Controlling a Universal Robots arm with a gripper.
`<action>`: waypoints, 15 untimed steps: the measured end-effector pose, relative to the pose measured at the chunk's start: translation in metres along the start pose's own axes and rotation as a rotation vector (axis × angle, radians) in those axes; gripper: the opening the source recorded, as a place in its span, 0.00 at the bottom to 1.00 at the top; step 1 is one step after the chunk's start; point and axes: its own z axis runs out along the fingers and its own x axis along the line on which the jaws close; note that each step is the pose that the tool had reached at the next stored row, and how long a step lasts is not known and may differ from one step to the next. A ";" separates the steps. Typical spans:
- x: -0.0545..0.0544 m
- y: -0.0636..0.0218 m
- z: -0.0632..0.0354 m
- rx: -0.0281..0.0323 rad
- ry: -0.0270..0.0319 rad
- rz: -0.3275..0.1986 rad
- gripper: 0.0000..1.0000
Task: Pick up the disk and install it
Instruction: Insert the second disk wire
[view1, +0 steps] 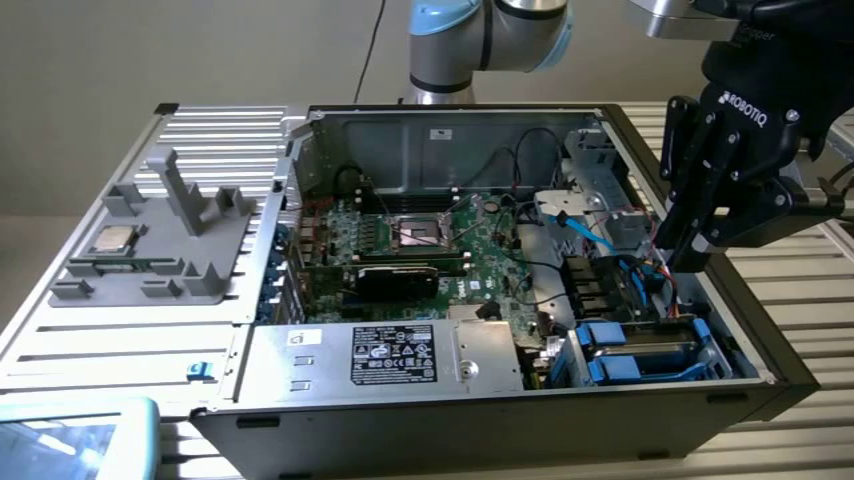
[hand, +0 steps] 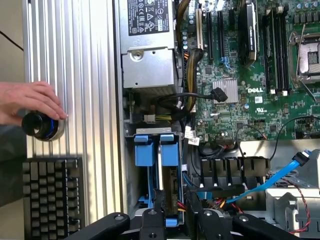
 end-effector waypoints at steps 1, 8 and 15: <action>0.000 0.0000 0.0000 -0.0001 0.0000 0.000 0.31; -0.001 0.0000 -0.0001 -0.0009 0.0004 0.000 0.31; -0.017 0.0013 0.0013 0.0012 0.0323 0.001 0.31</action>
